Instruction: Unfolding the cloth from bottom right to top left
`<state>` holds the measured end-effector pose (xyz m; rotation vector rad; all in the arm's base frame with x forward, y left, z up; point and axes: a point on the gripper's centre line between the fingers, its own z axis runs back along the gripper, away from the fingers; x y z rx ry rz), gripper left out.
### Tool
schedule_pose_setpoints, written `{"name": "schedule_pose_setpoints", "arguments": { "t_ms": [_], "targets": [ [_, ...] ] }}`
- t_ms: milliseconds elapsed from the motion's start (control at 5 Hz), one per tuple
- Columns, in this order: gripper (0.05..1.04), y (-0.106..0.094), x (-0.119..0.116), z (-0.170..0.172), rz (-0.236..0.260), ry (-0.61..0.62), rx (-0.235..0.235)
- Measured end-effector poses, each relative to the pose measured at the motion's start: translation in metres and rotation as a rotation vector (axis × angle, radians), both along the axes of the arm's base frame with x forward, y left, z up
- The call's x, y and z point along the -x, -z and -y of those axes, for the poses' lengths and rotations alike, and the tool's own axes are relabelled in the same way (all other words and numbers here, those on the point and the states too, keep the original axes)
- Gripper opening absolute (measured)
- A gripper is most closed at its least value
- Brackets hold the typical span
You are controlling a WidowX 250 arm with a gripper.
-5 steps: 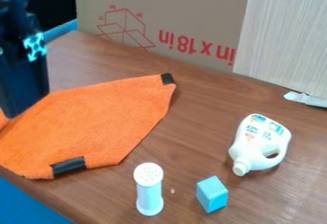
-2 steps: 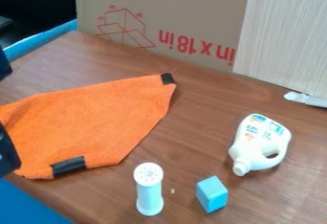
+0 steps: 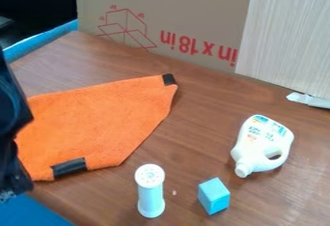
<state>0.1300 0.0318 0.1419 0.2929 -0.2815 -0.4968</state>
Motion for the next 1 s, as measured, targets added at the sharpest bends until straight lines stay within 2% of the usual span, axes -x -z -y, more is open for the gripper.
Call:
{"name": "schedule_pose_setpoints", "arguments": {
  "t_ms": [400,600,1000],
  "targets": [
    [1.001,0.035,-0.025,-0.013,0.052,0.04,-0.202],
    [1.001,0.043,-0.04,-0.017,0.054,0.041,-0.239],
    [1.001,0.062,-0.053,-0.024,0.03,0.013,-0.262]
  ]
}}
